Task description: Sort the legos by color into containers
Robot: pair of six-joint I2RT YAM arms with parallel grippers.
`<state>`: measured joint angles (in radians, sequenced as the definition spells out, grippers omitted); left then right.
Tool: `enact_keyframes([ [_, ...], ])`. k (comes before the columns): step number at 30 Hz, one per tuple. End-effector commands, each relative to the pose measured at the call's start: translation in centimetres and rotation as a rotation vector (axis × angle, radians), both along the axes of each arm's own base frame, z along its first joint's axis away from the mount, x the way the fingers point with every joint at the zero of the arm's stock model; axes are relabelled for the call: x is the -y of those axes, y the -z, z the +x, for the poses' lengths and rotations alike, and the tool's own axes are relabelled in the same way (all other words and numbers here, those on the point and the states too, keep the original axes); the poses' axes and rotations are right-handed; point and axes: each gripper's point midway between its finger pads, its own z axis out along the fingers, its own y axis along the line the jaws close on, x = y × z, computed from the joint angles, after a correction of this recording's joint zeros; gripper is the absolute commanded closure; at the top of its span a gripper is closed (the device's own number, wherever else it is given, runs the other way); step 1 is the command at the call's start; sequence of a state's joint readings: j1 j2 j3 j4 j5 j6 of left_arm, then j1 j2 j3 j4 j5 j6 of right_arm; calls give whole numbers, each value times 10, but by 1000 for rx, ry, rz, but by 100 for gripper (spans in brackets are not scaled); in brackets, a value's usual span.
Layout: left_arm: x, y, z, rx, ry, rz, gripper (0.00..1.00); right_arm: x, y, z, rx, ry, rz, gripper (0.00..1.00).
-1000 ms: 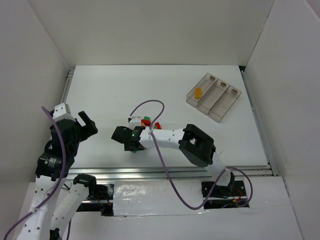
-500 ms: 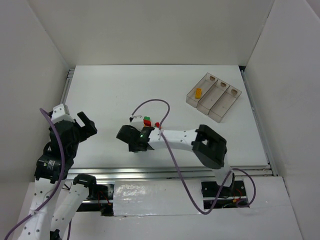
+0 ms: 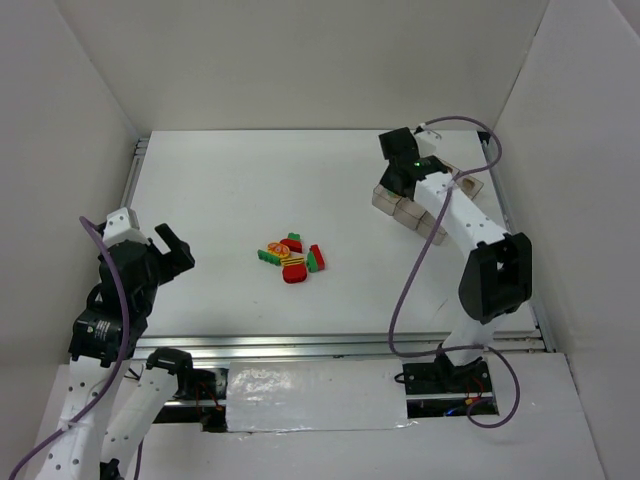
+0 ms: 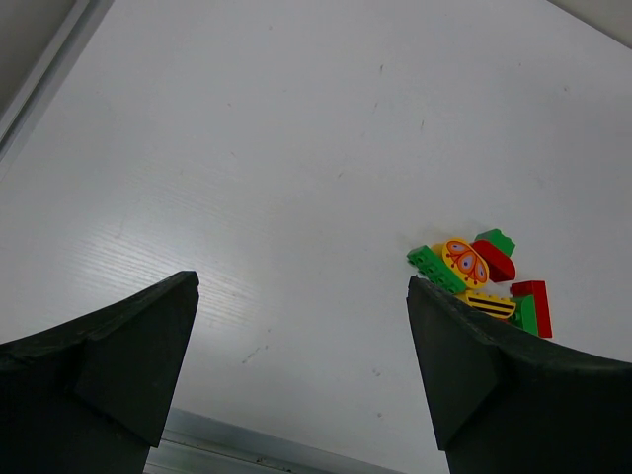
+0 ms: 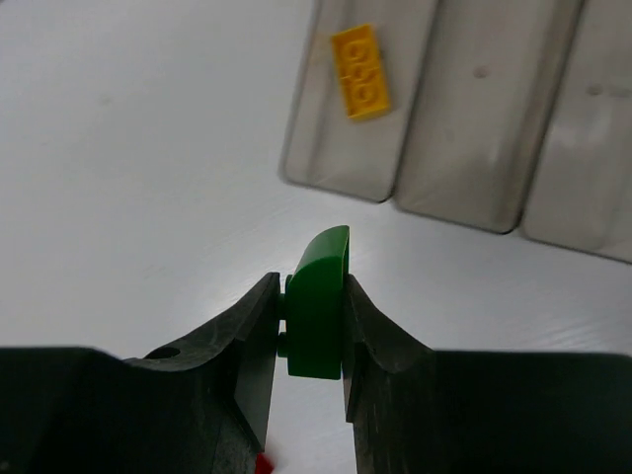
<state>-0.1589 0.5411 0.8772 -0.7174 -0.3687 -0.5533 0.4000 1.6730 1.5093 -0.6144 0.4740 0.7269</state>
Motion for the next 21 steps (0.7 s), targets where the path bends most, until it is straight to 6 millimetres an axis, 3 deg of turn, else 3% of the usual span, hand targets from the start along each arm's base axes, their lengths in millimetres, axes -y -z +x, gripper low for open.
enact_keyframes([
  [1,3,-12,4,44,19,-3,0,49,16,11,-92,82,-93,100],
  [3,5,-11,5,40,26,-4,0,71,30,20,-132,127,-108,100],
  [7,7,-9,7,31,37,-3,0,97,38,33,-147,177,-118,100],
  [14,8,-8,7,27,46,-3,0,116,70,37,-213,189,-105,88],
  [17,8,-8,8,23,48,-1,1,116,76,39,-221,177,-108,66],
  [18,9,-8,8,25,49,-2,1,116,77,40,-223,171,-111,45],
  [21,9,-6,9,17,52,-1,0,115,71,43,-204,165,-109,36],
])
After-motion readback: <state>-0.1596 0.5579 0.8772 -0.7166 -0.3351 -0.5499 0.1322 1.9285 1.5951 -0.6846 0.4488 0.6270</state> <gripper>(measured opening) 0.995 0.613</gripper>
